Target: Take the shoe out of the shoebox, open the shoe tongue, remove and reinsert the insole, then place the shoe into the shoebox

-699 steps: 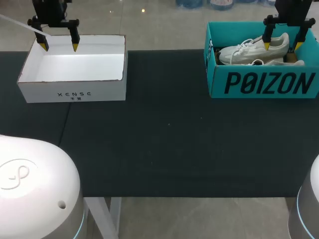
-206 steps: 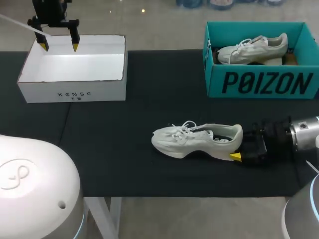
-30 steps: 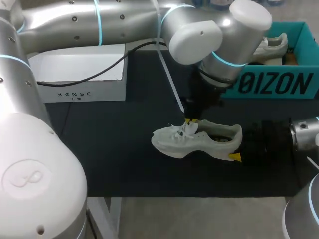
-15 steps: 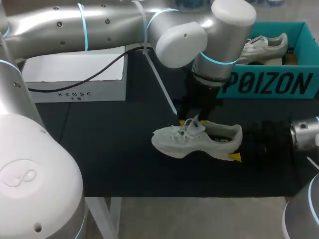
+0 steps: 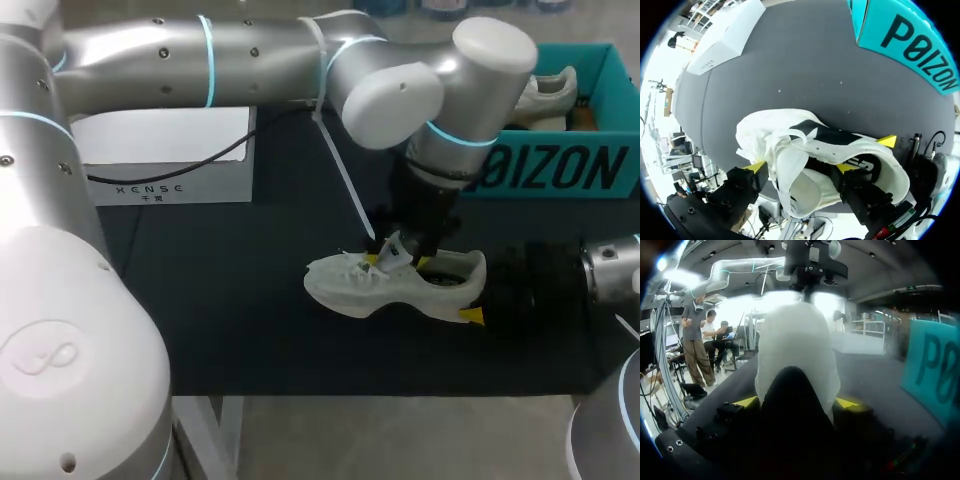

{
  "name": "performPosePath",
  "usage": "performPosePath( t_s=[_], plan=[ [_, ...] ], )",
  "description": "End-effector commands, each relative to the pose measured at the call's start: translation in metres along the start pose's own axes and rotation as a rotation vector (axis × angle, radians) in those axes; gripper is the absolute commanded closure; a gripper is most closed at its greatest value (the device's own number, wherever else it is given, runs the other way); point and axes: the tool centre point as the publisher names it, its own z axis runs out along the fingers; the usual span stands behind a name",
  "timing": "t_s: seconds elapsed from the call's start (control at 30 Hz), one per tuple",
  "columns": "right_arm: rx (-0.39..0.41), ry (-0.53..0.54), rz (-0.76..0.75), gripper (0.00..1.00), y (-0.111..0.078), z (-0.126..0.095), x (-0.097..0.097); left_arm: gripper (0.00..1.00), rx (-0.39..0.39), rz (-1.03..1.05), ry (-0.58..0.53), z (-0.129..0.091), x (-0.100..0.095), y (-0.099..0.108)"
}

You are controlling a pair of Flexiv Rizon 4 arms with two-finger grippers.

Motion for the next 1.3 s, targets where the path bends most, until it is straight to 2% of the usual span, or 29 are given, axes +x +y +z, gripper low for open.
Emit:
performPosePath(
  t_s=[0.03,0.07,0.1,0.17,0.67,0.97,1.17,1.27,1.3],
  plan=[
    [0.002,0.0,0.001,1.0,-0.005,0.005,0.0,0.71,0.005,-0.008,0.002,-0.006,-0.004,-0.002],
    [0.002,0.0,0.001,1.0,-0.005,0.005,0.0,0.75,0.007,-0.01,0.002,-0.006,-0.005,-0.002],
    [0.002,0.0,0.001,1.0,-0.005,0.005,0.0,0.91,0.008,-0.011,0.002,-0.007,-0.006,-0.002],
    [0.002,0.0,0.001,1.0,-0.005,0.005,0.0,1.0,0.009,-0.017,0.002,-0.008,-0.009,-0.002],
    [0.002,0.0,0.001,1.0,-0.005,0.005,0.0,1.0,-0.017,-0.085,0.03,-0.003,-0.04,0.005],
    [0.002,0.0,0.001,1.0,-0.005,0.005,0.0,1.0,-0.049,-0.126,0.069,0.007,-0.053,0.006],
    [0.002,0.0,0.001,1.0,-0.005,0.005,0.0,0.81,-0.063,-0.135,0.105,0.013,-0.057,0.007],
    [0.002,0.0,0.001,1.0,-0.005,0.005,0.0,0.76,-0.079,-0.147,0.125,0.016,-0.059,0.006],
    [0.002,0.0,0.001,1.0,-0.005,0.005,0.0,0.71,-0.08,-0.149,0.127,0.017,-0.059,0.006]
  ],
)
